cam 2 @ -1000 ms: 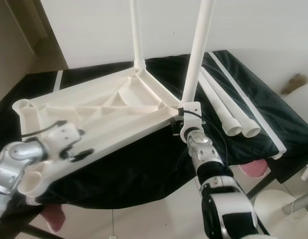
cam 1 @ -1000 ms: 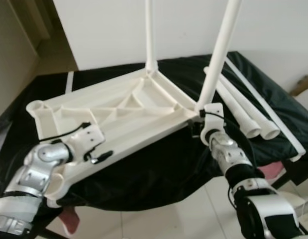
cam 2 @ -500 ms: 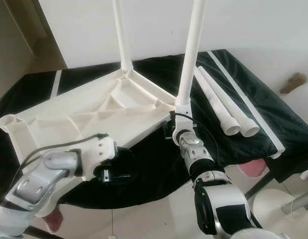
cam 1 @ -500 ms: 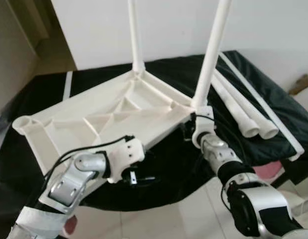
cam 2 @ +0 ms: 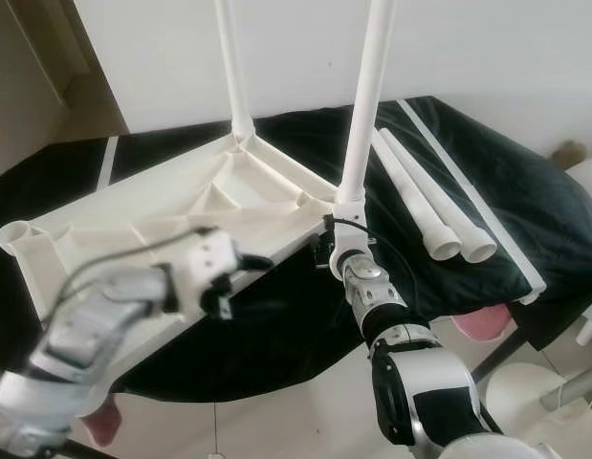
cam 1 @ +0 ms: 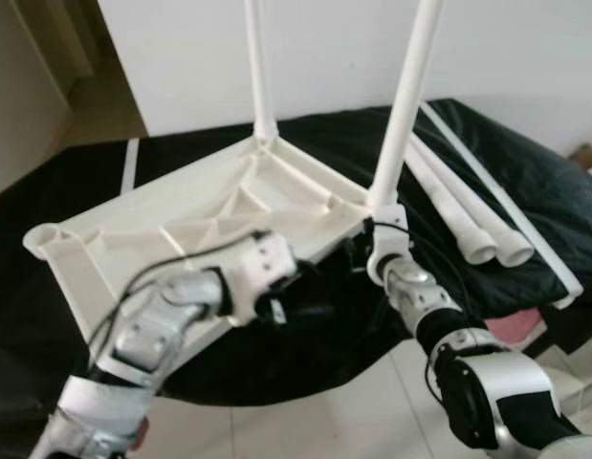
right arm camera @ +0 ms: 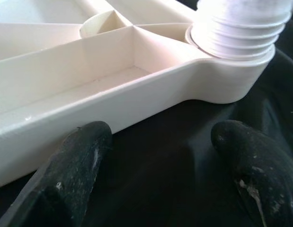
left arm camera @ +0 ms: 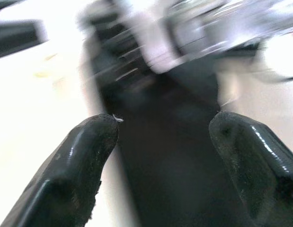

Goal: Building children table

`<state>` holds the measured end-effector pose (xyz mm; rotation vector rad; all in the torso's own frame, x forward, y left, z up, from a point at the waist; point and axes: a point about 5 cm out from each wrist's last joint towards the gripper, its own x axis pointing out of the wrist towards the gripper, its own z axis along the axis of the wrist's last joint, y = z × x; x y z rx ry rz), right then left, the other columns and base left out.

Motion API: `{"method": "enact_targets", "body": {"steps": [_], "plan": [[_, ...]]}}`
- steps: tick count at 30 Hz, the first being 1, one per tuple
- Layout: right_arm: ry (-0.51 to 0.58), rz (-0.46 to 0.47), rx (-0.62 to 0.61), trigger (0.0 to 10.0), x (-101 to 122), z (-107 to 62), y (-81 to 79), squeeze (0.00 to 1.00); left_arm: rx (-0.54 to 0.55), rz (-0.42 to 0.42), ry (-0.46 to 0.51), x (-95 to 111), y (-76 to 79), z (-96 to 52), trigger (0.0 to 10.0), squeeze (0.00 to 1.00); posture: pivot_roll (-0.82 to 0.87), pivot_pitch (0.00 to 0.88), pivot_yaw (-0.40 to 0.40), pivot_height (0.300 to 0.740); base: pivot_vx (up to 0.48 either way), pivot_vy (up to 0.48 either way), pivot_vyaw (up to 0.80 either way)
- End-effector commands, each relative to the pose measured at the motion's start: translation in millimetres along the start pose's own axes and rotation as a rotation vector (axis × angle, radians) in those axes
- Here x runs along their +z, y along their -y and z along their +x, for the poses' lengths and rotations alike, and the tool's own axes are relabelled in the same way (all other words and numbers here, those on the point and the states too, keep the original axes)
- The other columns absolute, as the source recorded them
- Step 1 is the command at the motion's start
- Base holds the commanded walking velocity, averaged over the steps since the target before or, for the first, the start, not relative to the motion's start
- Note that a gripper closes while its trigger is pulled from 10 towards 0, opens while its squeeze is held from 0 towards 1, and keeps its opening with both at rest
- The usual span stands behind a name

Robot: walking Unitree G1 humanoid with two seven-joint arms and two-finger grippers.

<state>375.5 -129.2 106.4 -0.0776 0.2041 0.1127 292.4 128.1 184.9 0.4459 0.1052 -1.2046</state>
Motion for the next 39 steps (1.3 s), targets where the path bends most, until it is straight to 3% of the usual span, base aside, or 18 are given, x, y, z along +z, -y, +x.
{"method": "enact_targets", "body": {"steps": [1,4,12,15,24,32,39], "plan": [[0.026,-0.011,-0.024,10.0,-2.1,-2.9,5.2,0.00,0.259,0.015,-0.037,-5.8,-23.9,-15.8,10.0,0.00,0.07,0.000,0.027,0.740,0.000,0.000,0.00],[0.053,-0.007,-0.039,10.0,-5.2,-6.5,6.9,0.00,0.365,0.013,-0.094,-16.1,-38.0,-27.5,10.0,0.00,0.07,0.000,0.025,0.740,0.000,0.000,0.00],[0.095,0.013,-0.040,10.0,-9.0,-11.5,2.9,0.00,0.434,0.008,-0.176,-33.9,-44.0,-36.7,10.0,0.00,0.07,0.000,0.022,0.740,0.000,0.000,0.00],[0.123,0.031,-0.032,10.0,-11.9,-16.5,-5.4,0.00,0.447,0.023,-0.284,-61.5,-36.1,-40.0,10.0,0.00,0.07,0.000,0.015,0.740,0.000,0.000,0.00],[0.090,0.033,-0.008,10.0,-14.1,-15.2,-12.6,0.00,0.436,0.066,-0.380,-83.7,-24.9,-41.4,10.0,0.00,0.08,0.000,-0.001,0.740,0.000,0.000,0.00],[0.070,0.012,0.014,10.0,-9.8,-9.7,-13.8,0.00,0.425,0.049,-0.351,-83.4,-16.5,-39.5,10.0,0.00,0.09,0.000,-0.004,0.740,0.000,0.000,0.00],[0.048,-0.008,0.044,10.0,-3.9,-3.4,-16.1,0.00,0.317,0.032,-0.314,-78.4,3.8,-29.5,10.0,0.00,0.10,0.000,-0.001,0.740,0.000,0.000,0.00]]}}
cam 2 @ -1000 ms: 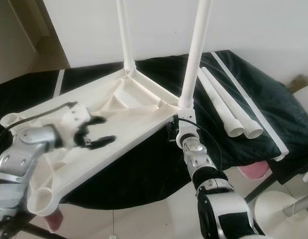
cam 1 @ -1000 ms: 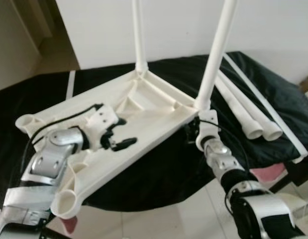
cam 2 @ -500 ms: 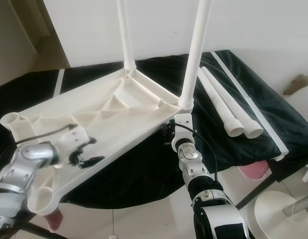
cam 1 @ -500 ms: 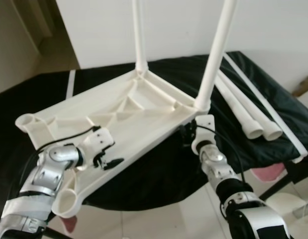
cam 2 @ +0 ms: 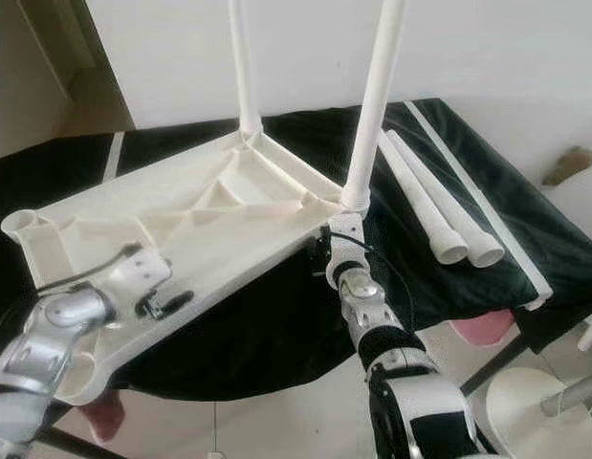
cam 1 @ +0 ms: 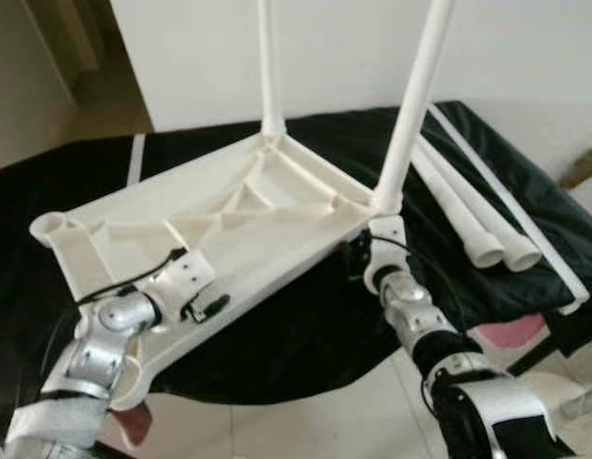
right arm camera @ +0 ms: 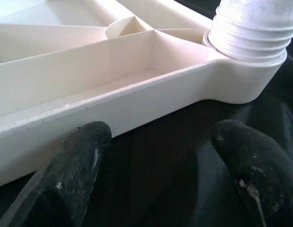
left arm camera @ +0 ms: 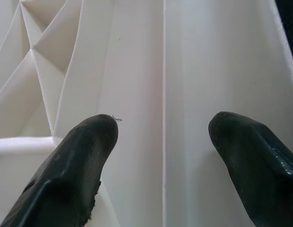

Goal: Building children table

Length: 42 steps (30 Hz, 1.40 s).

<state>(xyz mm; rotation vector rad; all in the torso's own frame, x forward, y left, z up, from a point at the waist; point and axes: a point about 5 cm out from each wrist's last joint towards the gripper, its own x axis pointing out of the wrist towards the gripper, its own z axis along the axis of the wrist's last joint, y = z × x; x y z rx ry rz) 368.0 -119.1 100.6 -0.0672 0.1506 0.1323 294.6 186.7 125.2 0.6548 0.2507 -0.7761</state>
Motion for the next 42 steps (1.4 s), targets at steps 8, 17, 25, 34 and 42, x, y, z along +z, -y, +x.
{"method": "enact_targets", "body": {"steps": [8,17,25,34,42], "plan": [[-0.024,-0.028,0.048,10.0,8.0,7.0,-9.0,0.00,-0.226,-0.039,0.016,3.1,46.2,1.7,10.0,0.00,0.11,0.000,-0.005,0.740,0.000,0.000,0.00],[-0.032,-0.051,0.066,10.0,16.2,12.5,-11.5,0.00,-0.247,-0.070,0.071,28.0,82.6,14.0,10.0,0.00,0.12,0.000,0.006,0.740,0.000,0.000,0.00],[-0.025,-0.051,-0.016,10.0,21.3,14.2,3.4,0.00,-0.163,-0.108,0.129,43.7,81.1,27.8,10.0,0.00,0.13,0.000,-0.001,0.740,0.000,0.000,0.00],[0.042,-0.058,-0.155,10.0,12.2,2.7,40.5,0.00,0.041,-0.193,0.205,35.0,15.8,-7.7,10.0,0.00,0.13,0.000,-0.009,0.740,0.000,0.000,0.00],[0.111,-0.052,-0.163,10.0,0.0,-13.6,56.0,0.00,0.179,-0.157,0.227,22.4,-22.5,-38.6,10.0,0.00,0.12,0.000,-0.003,0.740,0.000,0.000,0.00]]}}
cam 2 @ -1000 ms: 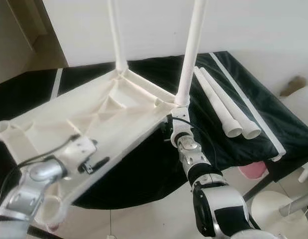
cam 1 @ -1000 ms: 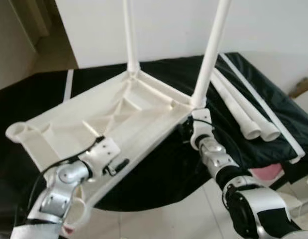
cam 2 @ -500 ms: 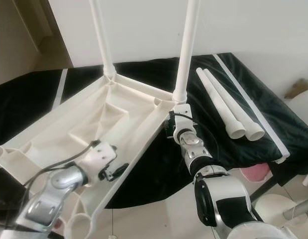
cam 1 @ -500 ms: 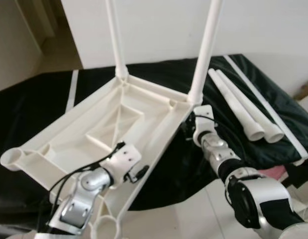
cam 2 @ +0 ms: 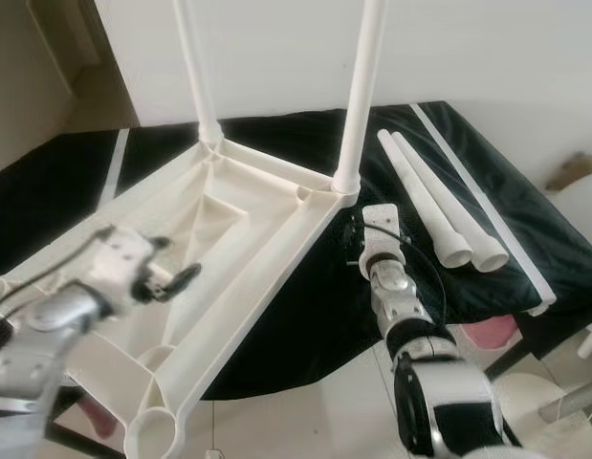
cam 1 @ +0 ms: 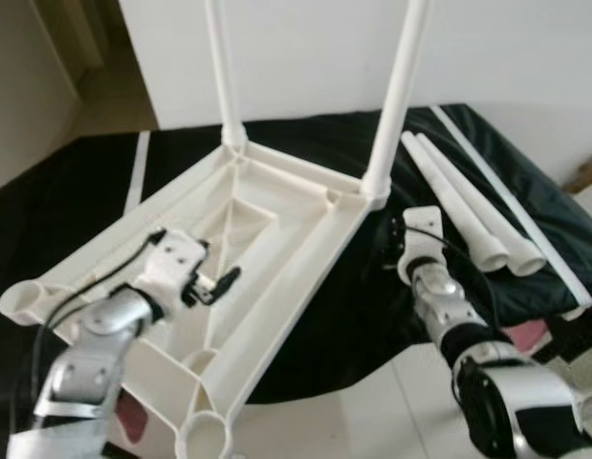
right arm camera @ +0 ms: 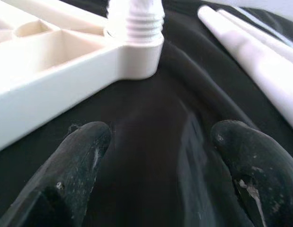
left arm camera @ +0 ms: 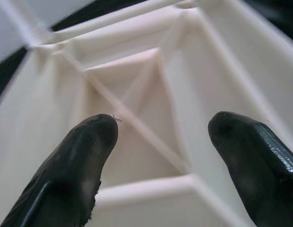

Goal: Building children table

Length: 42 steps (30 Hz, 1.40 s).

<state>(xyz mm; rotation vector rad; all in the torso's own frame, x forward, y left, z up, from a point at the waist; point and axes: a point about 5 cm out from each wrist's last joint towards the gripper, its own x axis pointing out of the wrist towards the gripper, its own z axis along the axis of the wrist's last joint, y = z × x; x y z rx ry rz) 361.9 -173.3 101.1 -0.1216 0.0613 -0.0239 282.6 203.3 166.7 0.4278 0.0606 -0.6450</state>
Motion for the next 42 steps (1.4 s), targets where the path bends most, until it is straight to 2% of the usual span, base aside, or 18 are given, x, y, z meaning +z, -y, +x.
{"method": "enact_targets", "body": {"steps": [1,5,6,7,9,10,11,13,14,20,25,29,32,33,42], "plan": [[0.031,-0.001,-0.001,10.0,4.4,0.1,3.4,0.00,0.004,0.007,0.014,1.5,-3.7,-1.8,10.0,0.00,0.12,0.000,-0.003,0.740,0.000,0.000,0.00],[0.019,-0.008,0.010,10.0,-4.2,-7.2,4.3,0.00,-0.014,0.037,-0.004,-0.1,-12.5,-12.8,10.0,0.00,0.11,0.000,0.004,0.740,0.000,0.000,0.00],[0.016,-0.010,0.044,10.0,-6.7,-10.3,-2.0,0.00,-0.043,0.053,-0.023,-1.8,-14.3,-19.4,10.0,0.00,0.10,0.000,0.007,0.740,0.000,0.000,0.00],[0.016,-0.010,0.044,10.0,-6.7,-10.3,-2.0,0.00,-0.043,0.053,-0.023,-1.8,-14.3,-19.4,10.0,0.00,0.10,0.000,0.007,0.740,0.000,0.000,0.00],[0.019,-0.008,0.132,10.0,-8.0,-15.2,-21.8,0.00,-0.150,0.070,-0.058,-4.1,-11.6,-33.7,10.0,0.00,0.10,0.000,0.011,0.740,0.000,0.000,0.00],[0.019,-0.008,0.132,10.0,-8.0,-15.2,-21.8,0.00,-0.150,0.070,-0.058,-4.1,-11.6,-33.7,10.0,0.00,0.10,0.000,0.011,0.740,0.000,0.000,0.00],[0.012,0.009,0.160,10.0,-7.6,-15.7,-30.9,0.00,-0.175,0.081,-0.085,-7.1,-10.6,-38.9,10.0,0.00,0.11,0.000,0.009,0.740,0.000,0.000,0.00],[0.010,0.014,0.166,10.0,-7.5,-15.7,-33.0,0.00,-0.179,0.084,-0.091,-7.9,-10.4,-39.9,10.0,0.00,0.11,0.000,0.009,0.740,0.000,0.000,0.00],[0.013,0.008,0.187,10.0,-6.2,-16.1,-39.5,0.00,-0.191,0.084,-0.134,-14.2,-10.7,-43.6,10.0,0.00,0.12,0.000,0.001,0.740,0.000,0.000,0.00],[0.008,0.020,0.221,10.0,-2.8,-15.3,-49.8,0.00,-0.182,0.145,-0.204,-21.7,-13.5,-50.5,10.0,0.00,0.13,0.000,-0.010,0.740,0.000,0.000,0.00],[0.006,0.024,0.263,10.0,3.4,-13.3,-60.2,0.00,-0.113,0.213,-0.273,-23.6,-25.2,-62.6,10.0,0.00,0.14,0.000,-0.021,0.740,0.000,0.000,0.00],[-0.005,0.021,0.282,10.0,4.0,-13.9,-63.9,0.00,-0.113,0.213,-0.318,-27.4,-28.4,-74.9,10.0,0.00,0.14,0.000,-0.024,0.740,0.000,0.000,0.00],[-0.017,0.013,0.283,10.0,3.0,-14.1,-65.1,0.00,-0.136,0.167,-0.333,-25.6,-27.5,-88.3,10.0,0.00,0.15,0.000,-0.026,0.740,0.000,0.000,0.00],[-0.019,0.010,0.281,10.0,3.9,-13.1,-65.4,0.00,-0.186,0.143,-0.332,-23.6,-20.5,-96.9,10.0,0.00,0.15,0.000,-0.025,0.740,0.000,0.000,0.00],[-0.026,0.008,0.280,10.0,5.3,-11.4,-64.8,0.00,-0.273,0.116,-0.304,-18.5,-7.1,-103.6,10.0,0.00,0.16,0.000,-0.027,0.740,0.000,0.000,0.00]]}}
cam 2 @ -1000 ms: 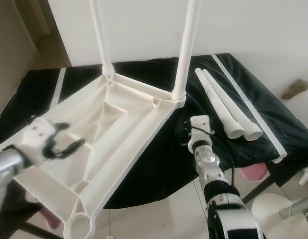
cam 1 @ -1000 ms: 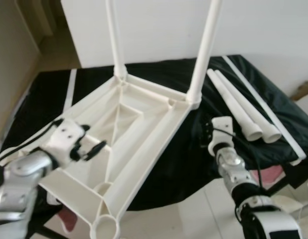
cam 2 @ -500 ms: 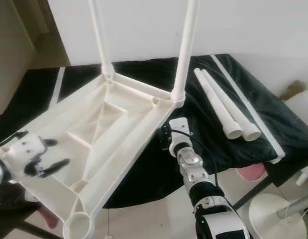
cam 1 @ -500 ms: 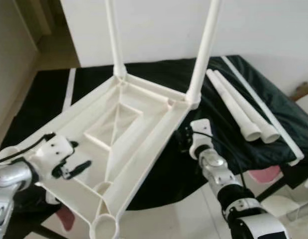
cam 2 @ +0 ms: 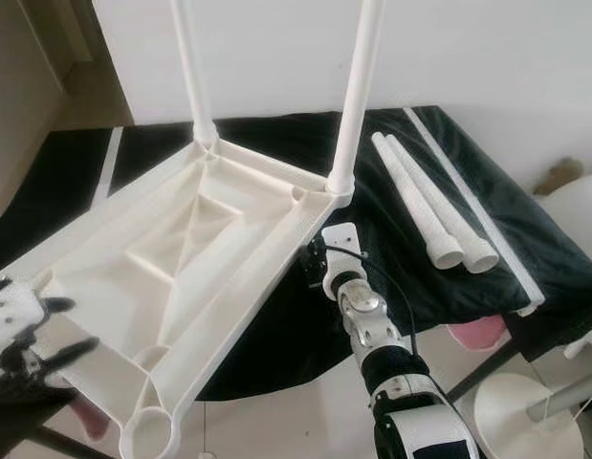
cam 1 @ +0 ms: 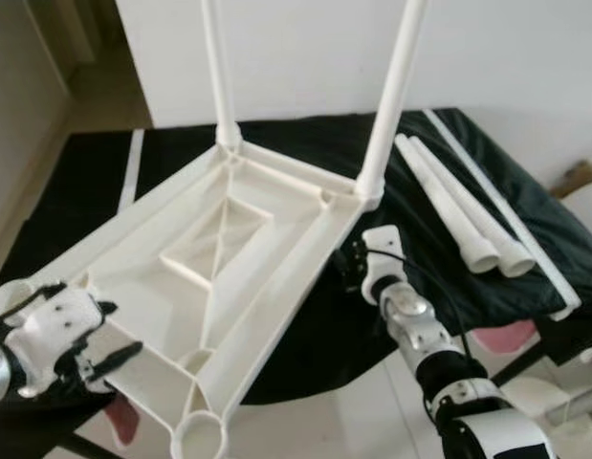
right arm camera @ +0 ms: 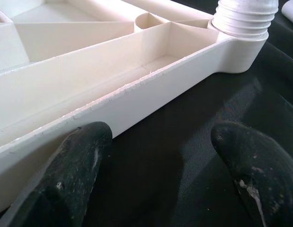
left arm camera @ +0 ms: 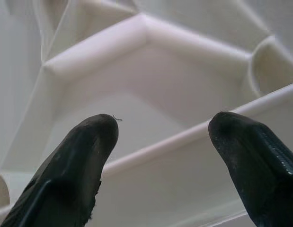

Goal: Building children table

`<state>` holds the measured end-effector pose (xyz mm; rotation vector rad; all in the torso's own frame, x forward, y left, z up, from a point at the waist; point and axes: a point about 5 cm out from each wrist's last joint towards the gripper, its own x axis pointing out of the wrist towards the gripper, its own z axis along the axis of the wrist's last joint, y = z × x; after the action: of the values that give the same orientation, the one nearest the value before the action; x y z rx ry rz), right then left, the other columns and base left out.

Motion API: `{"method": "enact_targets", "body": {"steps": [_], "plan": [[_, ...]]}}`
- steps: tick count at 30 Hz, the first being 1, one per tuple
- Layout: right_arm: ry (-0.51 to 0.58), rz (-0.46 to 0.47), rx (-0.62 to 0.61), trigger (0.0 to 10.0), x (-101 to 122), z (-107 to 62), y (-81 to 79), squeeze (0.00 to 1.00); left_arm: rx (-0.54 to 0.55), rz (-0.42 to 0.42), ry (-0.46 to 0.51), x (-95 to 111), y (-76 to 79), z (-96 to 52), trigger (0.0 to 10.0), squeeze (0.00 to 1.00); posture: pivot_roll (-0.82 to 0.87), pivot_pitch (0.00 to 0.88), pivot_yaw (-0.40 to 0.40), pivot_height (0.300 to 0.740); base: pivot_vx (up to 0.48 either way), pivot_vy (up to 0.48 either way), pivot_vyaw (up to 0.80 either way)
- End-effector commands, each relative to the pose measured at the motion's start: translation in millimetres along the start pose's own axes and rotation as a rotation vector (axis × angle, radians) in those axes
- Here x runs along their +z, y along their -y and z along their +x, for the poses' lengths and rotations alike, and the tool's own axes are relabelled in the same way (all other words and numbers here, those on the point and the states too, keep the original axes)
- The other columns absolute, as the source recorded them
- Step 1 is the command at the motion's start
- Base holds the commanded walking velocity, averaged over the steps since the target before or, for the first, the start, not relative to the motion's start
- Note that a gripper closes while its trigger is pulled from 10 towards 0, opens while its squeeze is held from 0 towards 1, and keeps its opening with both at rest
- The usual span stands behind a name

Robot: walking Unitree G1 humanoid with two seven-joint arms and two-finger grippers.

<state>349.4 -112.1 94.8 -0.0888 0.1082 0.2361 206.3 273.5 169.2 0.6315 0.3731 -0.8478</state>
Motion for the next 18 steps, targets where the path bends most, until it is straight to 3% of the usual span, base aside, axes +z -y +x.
{"method": "enact_targets", "body": {"steps": [1,6,11,18], "plan": [[0.001,-0.017,0.017,10.0,5.3,3.4,-2.6,0.00,-0.022,-0.013,0.002,1.5,2.2,-1.9,10.0,0.00,0.16,0.000,-0.027,0.740,0.000,0.000,0.00],[-0.016,-0.019,0.019,10.0,7.3,6.8,-2.5,0.00,-0.173,-0.039,0.000,2.0,29.1,21.8,10.0,0.00,0.16,0.000,-0.024,0.740,0.000,0.000,0.00],[-0.035,-0.022,-0.006,10.0,10.1,10.2,0.8,0.00,-0.294,0.038,-0.110,-9.0,52.9,36.7,10.0,0.00,0.15,0.000,-0.019,0.740,0.000,0.000,0.00],[-0.050,-0.012,-0.005,10.0,11.9,13.1,0.3,0.00,-0.309,0.081,-0.091,-1.9,59.2,49.5,10.0,0.00,0.15,0.000,-0.016,0.740,0.000,0.000,0.00]]}}
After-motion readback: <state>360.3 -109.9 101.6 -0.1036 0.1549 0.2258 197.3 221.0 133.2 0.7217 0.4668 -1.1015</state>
